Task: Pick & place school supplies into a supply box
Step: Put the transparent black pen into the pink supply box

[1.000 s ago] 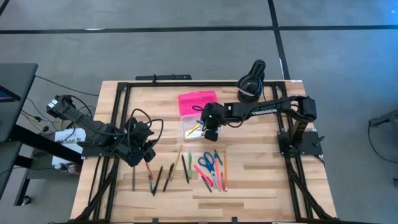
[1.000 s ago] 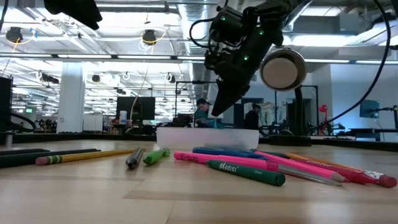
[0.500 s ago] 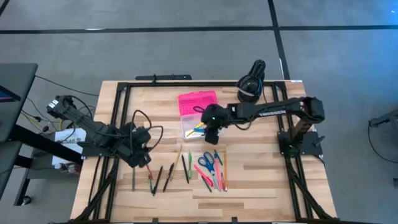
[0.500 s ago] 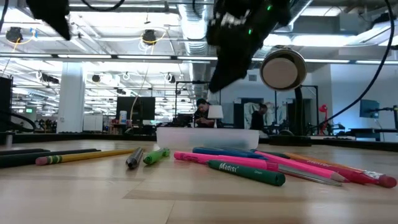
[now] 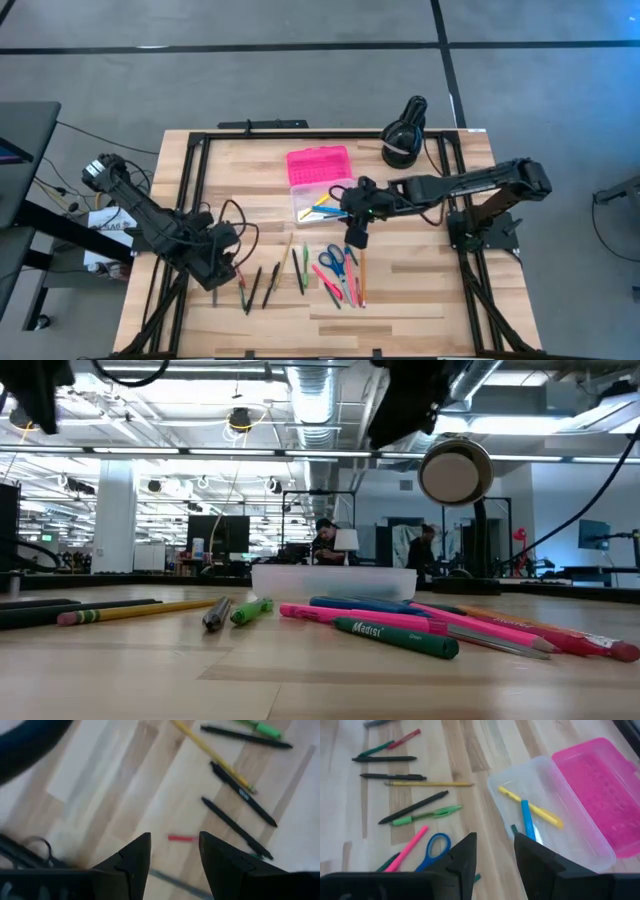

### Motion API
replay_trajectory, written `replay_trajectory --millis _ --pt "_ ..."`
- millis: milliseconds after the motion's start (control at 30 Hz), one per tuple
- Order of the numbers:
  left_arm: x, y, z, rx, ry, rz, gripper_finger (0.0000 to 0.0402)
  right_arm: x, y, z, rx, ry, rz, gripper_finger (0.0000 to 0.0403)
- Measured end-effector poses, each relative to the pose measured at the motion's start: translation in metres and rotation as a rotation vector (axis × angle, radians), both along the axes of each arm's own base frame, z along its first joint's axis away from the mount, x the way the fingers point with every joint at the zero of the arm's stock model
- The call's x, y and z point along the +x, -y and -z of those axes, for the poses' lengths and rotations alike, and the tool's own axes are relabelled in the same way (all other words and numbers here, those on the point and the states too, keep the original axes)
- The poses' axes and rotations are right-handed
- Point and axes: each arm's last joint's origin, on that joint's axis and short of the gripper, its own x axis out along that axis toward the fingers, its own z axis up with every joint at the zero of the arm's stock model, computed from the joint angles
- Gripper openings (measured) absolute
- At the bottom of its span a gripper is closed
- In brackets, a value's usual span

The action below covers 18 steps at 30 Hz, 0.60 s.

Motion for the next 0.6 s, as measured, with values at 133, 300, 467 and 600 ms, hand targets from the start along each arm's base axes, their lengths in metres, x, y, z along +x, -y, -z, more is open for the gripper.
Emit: replay_trajectory --millis 133,300,467,600 --pt "-0.004 0.009 0.019 -0.106 -0.004 -0.115 0.0163 -0.011 -0.012 -0.006 -0.004 -0.003 0.021 0.0123" --pt "-0.018 0.014 0.041 -0.193 -0.026 -0.453 0.0163 -0.023 -0.020 -0.011 -0.027 -0.012 0.097 0.0123" --pt "-0.030 0.013 0.061 -0.229 -0.119 -0.680 0.0163 -0.029 -0.026 -0.014 -0.049 -0.013 0.093 0.0122" --pt "-0.032 0.013 0.077 -0.278 -0.128 -0.765 0.0163 -0.031 -0.026 -0.013 -0.056 -0.030 0.089 0.0122"
